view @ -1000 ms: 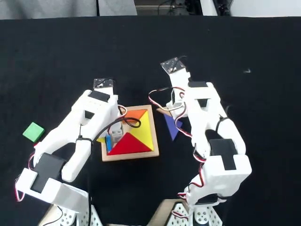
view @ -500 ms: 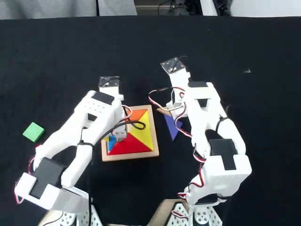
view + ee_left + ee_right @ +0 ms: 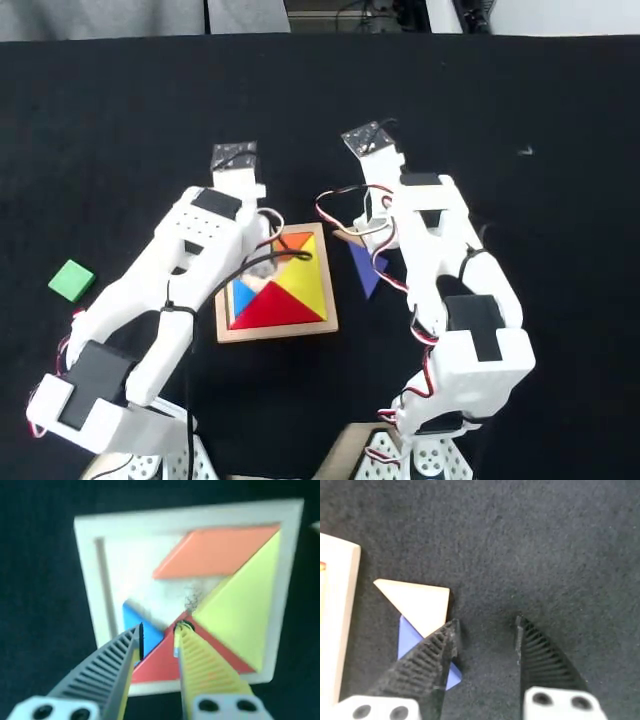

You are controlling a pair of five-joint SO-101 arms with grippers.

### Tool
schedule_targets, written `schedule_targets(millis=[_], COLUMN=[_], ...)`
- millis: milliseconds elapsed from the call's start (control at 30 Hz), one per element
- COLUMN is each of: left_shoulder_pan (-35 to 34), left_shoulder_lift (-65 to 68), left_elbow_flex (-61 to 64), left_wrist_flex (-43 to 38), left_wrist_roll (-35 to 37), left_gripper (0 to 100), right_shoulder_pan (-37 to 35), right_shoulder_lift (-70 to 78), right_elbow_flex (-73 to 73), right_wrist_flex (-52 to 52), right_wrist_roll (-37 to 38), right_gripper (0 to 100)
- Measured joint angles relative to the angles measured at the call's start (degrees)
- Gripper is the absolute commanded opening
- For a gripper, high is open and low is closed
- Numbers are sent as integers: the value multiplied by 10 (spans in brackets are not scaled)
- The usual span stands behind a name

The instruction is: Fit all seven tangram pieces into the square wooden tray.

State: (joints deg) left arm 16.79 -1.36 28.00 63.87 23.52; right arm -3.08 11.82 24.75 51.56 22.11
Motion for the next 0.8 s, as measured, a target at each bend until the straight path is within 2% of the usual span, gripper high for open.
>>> schedule_targets(millis=[200,500,800], left_shoulder_pan=[0,19,18], left_shoulder_lift=[26,86,88], left_elbow_flex=[-1,-2,-9], left_wrist_flex=[-56,-67,-12], left_wrist_roll=[0,-2,-13], left_gripper=[123,123,120], right_shoulder_pan=[0,0,0], right_shoulder_lift=[0,0,0], right_elbow_flex=[0,0,0], right_wrist_flex=[0,0,0], right_wrist_roll=[0,0,0], right_gripper=[188,188,188])
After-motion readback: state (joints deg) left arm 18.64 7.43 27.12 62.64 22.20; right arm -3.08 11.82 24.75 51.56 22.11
